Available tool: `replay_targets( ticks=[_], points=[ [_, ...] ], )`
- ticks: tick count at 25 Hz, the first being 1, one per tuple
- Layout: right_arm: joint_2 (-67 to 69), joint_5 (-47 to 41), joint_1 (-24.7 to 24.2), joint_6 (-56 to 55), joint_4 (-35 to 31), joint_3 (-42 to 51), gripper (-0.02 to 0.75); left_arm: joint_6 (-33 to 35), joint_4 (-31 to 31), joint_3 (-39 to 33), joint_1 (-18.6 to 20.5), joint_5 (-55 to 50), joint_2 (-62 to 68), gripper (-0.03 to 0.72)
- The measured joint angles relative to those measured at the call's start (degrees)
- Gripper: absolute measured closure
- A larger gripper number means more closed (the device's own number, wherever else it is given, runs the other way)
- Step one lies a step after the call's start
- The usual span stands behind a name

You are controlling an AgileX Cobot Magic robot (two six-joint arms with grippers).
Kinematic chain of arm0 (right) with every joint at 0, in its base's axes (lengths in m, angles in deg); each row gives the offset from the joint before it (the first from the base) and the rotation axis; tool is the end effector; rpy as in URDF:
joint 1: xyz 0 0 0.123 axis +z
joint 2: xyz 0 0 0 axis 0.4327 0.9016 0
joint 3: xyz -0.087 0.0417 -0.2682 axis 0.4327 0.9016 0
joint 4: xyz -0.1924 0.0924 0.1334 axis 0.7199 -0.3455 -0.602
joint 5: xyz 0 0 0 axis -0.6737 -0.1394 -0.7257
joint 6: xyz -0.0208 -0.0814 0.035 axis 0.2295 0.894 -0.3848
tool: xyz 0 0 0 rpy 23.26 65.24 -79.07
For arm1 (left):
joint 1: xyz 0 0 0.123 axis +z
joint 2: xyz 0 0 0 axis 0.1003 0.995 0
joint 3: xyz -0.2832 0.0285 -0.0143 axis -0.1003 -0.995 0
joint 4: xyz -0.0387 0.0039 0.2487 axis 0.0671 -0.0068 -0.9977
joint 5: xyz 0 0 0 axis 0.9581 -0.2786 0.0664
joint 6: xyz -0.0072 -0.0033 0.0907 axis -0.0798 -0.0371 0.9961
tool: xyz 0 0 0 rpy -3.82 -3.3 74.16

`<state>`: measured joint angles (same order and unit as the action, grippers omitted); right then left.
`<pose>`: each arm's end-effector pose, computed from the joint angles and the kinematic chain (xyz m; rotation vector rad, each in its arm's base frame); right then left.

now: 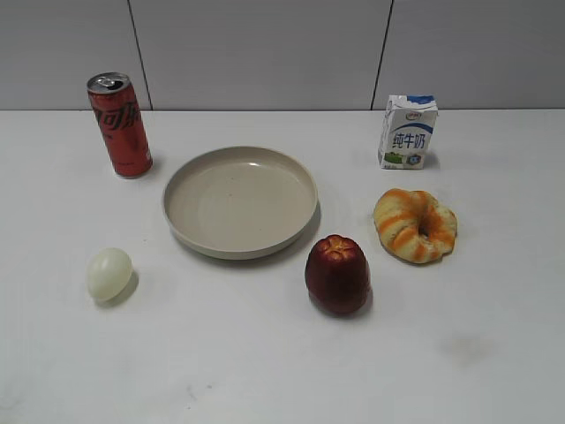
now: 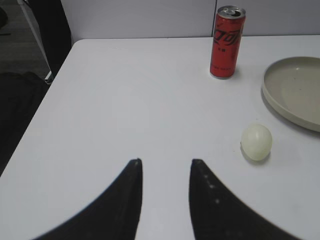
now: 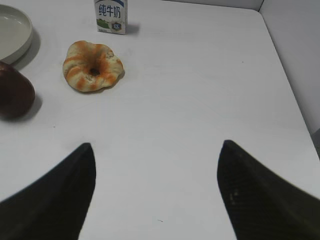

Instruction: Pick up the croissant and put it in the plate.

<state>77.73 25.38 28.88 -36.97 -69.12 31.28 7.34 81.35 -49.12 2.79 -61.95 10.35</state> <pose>-0.0053 0.0049 0.2794 -0.1393 2.0116 0.0640 -0.0057 -0.0022 0.2815 0.1839 1.9972 0.0135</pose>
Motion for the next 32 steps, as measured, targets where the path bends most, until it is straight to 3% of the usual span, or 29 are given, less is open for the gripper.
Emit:
replay_targets(
  ticks=[19,28,32],
  points=[
    [2.5,2.1,0.0,-2.4,0.0,-0.8,0.164,0.0,0.0,0.0,0.0,0.0,0.0,0.459],
    [22.9,44.1,0.0,-3.2,-0.5,4.1,0.164,0.0,0.0,0.0,0.0,0.0,0.0,0.459],
    [39.6,54.4,0.0,-3.2,-1.2,4.6,0.164,0.0,0.0,0.0,0.0,0.0,0.0,0.459]
  ],
)
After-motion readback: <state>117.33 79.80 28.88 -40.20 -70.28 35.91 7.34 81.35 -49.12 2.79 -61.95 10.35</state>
